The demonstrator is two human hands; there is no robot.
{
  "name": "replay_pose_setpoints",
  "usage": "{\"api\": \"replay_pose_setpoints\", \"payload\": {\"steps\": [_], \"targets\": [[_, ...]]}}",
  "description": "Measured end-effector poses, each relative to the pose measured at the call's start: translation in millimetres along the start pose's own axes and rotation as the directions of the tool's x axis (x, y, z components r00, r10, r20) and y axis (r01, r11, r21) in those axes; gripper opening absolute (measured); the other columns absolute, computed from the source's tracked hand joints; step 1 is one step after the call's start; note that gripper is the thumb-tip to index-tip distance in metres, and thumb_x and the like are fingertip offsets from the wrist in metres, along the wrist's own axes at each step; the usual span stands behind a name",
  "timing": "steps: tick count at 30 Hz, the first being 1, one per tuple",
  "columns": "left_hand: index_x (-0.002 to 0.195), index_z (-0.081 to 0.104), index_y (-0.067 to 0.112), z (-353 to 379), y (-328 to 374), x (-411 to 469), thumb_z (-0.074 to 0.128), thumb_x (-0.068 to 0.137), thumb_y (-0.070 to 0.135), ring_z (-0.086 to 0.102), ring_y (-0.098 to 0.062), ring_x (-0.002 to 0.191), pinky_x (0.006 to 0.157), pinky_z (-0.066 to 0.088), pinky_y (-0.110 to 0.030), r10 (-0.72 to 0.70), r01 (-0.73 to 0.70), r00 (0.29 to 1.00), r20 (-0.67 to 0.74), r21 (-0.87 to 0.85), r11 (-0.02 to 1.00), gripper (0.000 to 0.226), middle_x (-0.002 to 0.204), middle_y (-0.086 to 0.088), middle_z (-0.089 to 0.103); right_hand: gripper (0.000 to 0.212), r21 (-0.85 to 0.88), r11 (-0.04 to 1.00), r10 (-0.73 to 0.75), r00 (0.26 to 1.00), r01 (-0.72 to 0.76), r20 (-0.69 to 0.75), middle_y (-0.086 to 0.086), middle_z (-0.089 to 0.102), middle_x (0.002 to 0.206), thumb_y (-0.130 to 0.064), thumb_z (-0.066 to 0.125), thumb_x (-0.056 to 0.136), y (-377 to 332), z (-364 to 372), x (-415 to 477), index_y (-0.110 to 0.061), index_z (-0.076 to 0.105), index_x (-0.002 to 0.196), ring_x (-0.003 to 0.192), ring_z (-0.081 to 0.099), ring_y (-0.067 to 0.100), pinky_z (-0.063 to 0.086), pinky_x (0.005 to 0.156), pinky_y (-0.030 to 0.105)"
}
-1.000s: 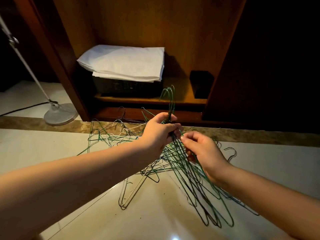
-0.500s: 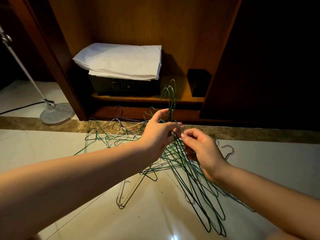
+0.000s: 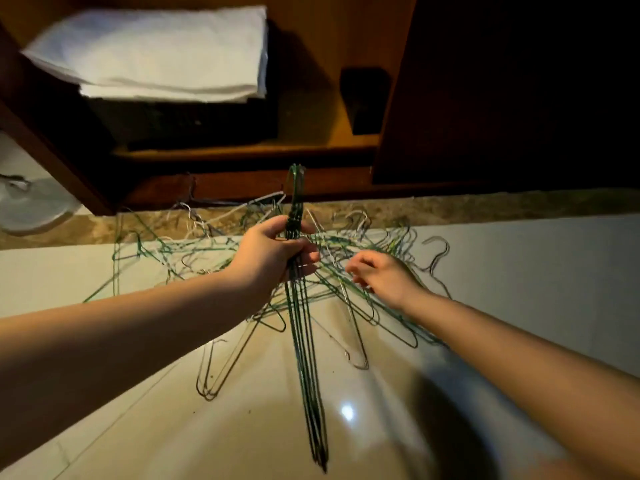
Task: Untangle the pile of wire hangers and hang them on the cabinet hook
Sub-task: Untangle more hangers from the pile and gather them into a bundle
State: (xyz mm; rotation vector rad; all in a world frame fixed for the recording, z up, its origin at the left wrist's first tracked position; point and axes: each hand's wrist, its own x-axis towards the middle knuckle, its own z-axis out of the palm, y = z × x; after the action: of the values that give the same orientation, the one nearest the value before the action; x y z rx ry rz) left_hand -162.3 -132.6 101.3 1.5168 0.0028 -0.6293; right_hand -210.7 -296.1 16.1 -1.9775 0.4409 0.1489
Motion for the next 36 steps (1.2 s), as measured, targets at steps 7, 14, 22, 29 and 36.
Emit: {"api": "replay_pose_setpoints", "payload": {"steps": [7, 14, 22, 29, 36], "targets": [[0.086, 0.061, 0.011, 0, -41, 24, 0.045, 0.092, -0.002, 0.063, -0.013, 0.061, 0.062, 0.057, -0.027, -0.098, 0.112, 0.992, -0.081, 0.189, 0.976, 0.021, 0.076, -0.011, 0.058, 0.017, -0.432, 0.843, 0.236, 0.942, -0.321, -0.24, 0.011, 0.066, 0.108, -0.022, 0.053, 0.09, 154, -39, 51, -0.014, 0.064, 0.102, 0.101, 0.059, 0.032, 0.045, 0.084, 0.032], [0.083, 0.062, 0.012, 17, -54, 46, 0.045, 0.092, -0.002, 0.061, -0.019, 0.067, 0.06, 0.056, -0.025, -0.082, 0.108, 0.991, -0.11, 0.259, 0.96, 0.024, 0.076, -0.01, 0.058, 0.037, -0.533, 0.8, 0.171, 0.956, -0.276, -0.238, 0.016, 0.053, 0.124, -0.03, 0.054, 0.09, 184, -53, 77, -0.011, 0.053, 0.122, 0.11, 0.051, 0.033, 0.043, 0.09, 0.035], [0.084, 0.061, 0.012, 24, -56, 58, 0.044, 0.092, -0.003, 0.06, -0.019, 0.067, 0.06, 0.057, -0.025, -0.096, 0.127, 0.985, -0.144, 0.224, 0.966, 0.025, 0.076, -0.011, 0.058, 0.029, -0.515, 0.816, 0.143, 0.954, -0.265, -0.264, 0.015, 0.055, 0.118, -0.026, 0.053, 0.089, 183, -47, 96, -0.011, 0.053, 0.114, 0.105, 0.053, 0.033, 0.044, 0.086, 0.036], [0.085, 0.061, 0.013, 19, -57, 65, 0.043, 0.092, -0.002, 0.06, -0.021, 0.07, 0.065, 0.057, -0.029, -0.106, 0.142, 0.981, -0.164, 0.227, 0.964, 0.024, 0.077, -0.011, 0.058, 0.021, -0.481, 0.837, 0.086, 0.93, -0.261, -0.356, 0.014, 0.061, 0.106, -0.024, 0.048, 0.093, 178, -40, 96, -0.008, 0.059, 0.101, 0.094, 0.055, 0.031, 0.041, 0.074, 0.031], [0.084, 0.059, 0.012, 14, -53, 67, 0.042, 0.093, -0.002, 0.06, -0.02, 0.071, 0.069, 0.056, -0.032, -0.11, 0.143, 0.976, -0.189, 0.169, 0.975, 0.024, 0.079, -0.011, 0.057, 0.007, 0.04, 0.983, 0.176, 0.873, -0.177, -0.455, -0.002, 0.059, 0.075, -0.018, 0.061, 0.088, 164, -45, 75, -0.015, 0.06, 0.082, 0.075, 0.055, 0.019, 0.042, 0.064, 0.026]]}}
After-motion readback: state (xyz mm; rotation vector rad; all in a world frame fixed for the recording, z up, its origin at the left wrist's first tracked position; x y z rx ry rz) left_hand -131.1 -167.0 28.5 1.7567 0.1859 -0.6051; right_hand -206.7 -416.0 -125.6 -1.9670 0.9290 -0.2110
